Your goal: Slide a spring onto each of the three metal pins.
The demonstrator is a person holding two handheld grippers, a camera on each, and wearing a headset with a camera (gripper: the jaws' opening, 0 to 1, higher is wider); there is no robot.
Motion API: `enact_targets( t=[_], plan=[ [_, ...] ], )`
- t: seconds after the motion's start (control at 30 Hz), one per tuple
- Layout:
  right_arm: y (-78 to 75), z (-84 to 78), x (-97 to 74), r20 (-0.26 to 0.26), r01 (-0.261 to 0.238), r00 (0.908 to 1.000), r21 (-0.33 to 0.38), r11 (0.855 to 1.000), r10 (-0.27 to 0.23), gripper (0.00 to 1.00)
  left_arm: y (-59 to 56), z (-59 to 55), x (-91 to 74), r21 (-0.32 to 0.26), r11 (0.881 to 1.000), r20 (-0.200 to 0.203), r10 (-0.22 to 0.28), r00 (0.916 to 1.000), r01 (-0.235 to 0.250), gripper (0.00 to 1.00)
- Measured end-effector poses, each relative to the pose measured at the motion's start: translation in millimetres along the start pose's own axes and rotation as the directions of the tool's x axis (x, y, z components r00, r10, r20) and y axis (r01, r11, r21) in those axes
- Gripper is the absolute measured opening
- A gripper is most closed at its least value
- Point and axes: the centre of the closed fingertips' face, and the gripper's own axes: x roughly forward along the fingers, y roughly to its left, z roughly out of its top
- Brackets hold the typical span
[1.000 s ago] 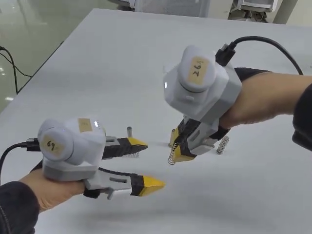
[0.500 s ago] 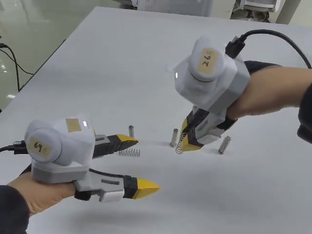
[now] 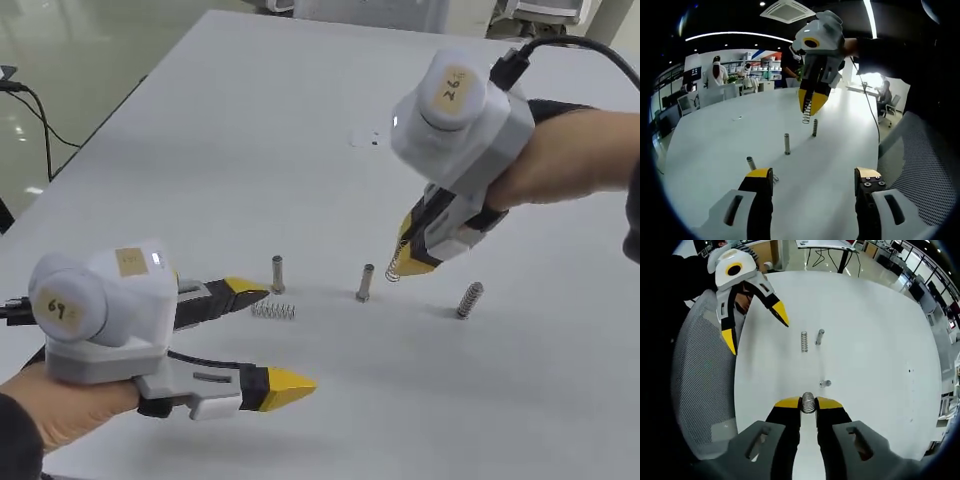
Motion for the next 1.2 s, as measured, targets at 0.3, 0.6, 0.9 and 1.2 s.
enact_targets(
  t=[0.3, 0.6, 0.9, 1.2],
  plan=[
    [-18.2, 3.7, 9.7, 0.013, 0.011, 0.9999, 0.024, 1.000, -0.011, 0.13, -0.9, -2.3, 0.6, -0.012, 1.000, -0.002, 0.003, 1.0000, -0.003, 0.64],
    [-27.1, 7.1, 24.1, 0.002, 0.020, 0.9998, 0.007, 1.000, -0.020, 0.13, 1.3, -3.6, 0.6, -0.017, 1.000, 0.000, 0.007, 1.0000, -0.007, 0.65],
    [-24.2, 5.6, 34.0, -0.015, 0.006, 0.9999, -0.003, 1.000, -0.006, 0.13, 3.4, -6.0, 0.7, -0.024, 1.000, -0.002, 0.008, 1.0000, -0.008, 0.64],
    [-23.4, 4.9, 36.4, -0.023, -0.003, 0.9997, 0.004, 1.000, 0.003, 0.13, 5.0, -5.9, 0.6, -0.028, 1.000, -0.001, 0.005, 1.0000, -0.005, 0.64]
  ],
)
